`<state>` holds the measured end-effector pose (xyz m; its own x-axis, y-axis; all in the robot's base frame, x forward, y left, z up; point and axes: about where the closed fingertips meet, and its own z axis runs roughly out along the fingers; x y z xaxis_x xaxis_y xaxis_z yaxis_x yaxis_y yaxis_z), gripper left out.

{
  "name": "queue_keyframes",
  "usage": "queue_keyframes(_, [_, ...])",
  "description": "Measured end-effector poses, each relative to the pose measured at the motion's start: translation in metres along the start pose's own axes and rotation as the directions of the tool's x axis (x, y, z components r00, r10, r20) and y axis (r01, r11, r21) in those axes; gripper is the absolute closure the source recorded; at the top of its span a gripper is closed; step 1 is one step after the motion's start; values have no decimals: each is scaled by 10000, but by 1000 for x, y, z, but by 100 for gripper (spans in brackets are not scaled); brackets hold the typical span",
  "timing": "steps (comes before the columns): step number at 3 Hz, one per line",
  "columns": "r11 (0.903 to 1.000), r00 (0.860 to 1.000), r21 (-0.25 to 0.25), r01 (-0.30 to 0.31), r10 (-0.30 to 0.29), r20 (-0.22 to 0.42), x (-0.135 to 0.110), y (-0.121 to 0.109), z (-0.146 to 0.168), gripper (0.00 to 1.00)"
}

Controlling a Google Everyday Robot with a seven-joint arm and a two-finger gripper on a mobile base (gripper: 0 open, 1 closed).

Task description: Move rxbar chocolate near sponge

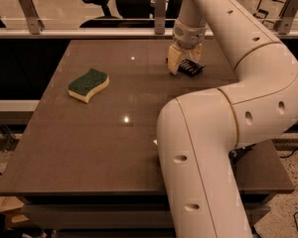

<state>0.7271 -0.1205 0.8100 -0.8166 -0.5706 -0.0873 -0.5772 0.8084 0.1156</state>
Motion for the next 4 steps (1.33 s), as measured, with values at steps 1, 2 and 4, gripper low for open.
queue_keyframes(1, [10000,10000,5,-10,10,-1,0,0,0,65])
queue_keyframes(2, [10000,10000,10,-14,14,-3,1,0,-1,66])
queue_keyframes(4, [10000,10000,20,-31,31,-4,2,0,-3,67])
